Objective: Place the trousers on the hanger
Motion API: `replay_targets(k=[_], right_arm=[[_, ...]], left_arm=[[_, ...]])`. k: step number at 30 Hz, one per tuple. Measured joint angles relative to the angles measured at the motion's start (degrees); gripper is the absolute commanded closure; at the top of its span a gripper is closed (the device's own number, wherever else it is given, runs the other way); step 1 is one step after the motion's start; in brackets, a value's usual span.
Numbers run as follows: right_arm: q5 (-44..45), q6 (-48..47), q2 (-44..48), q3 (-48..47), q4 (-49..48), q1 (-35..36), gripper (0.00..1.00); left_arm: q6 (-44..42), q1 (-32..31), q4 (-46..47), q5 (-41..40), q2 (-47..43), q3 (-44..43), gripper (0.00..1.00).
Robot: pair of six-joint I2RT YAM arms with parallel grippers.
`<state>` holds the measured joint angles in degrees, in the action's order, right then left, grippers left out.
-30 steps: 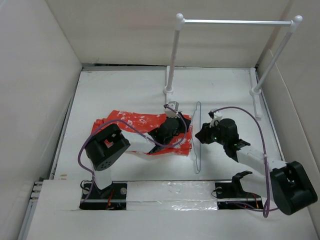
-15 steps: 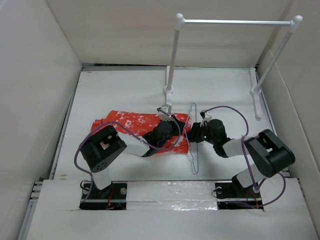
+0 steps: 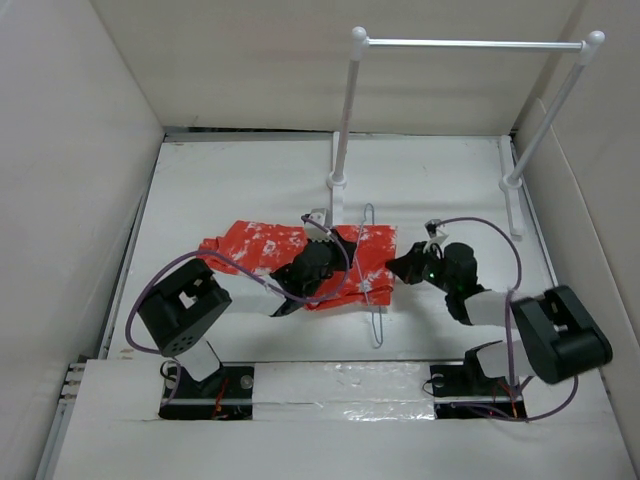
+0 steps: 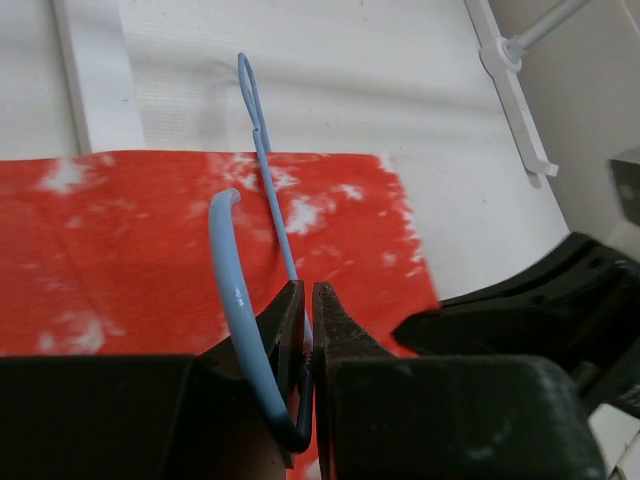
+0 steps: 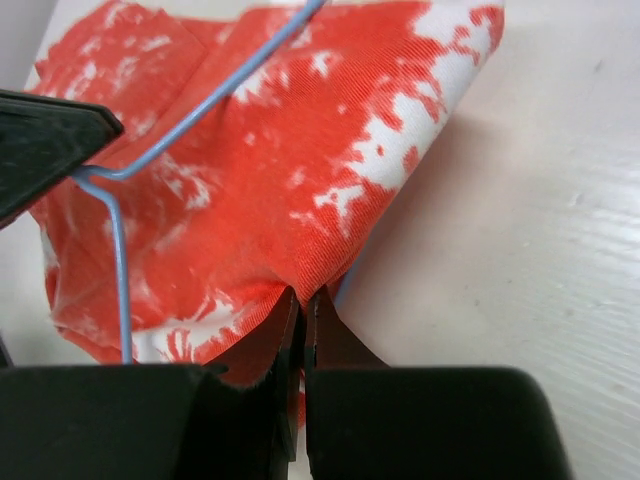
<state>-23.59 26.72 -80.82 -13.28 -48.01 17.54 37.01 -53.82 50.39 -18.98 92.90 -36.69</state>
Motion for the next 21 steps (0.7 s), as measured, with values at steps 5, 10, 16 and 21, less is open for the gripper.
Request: replay_targets(k=[5,10,16,21], right_arm=[[1.25,-4.87,16.50,-0.02,13.92,-2.84,1.00],[3.65,-9.86,31.93,0.07,29.05,-7.72,1.00],[6.49,-13.42,42.66,0.07,40.63,-16.74,1.00],[7.61,-15.19,41.44,-0.07,43.23,-18.49,1.00]], left_arm=[[-1.38,0.31,-2.12,-2.03,-3.54,2.27,1.00],[-2.34,0.31,-4.39,-4.07,-6.27,3.67,1.00],[-4.02,0.31,-8.72,-6.60,-11.28,5.40,1.00],[-5.05,0.31,-11.91,-7.15,-14.75,6.25,1.00]])
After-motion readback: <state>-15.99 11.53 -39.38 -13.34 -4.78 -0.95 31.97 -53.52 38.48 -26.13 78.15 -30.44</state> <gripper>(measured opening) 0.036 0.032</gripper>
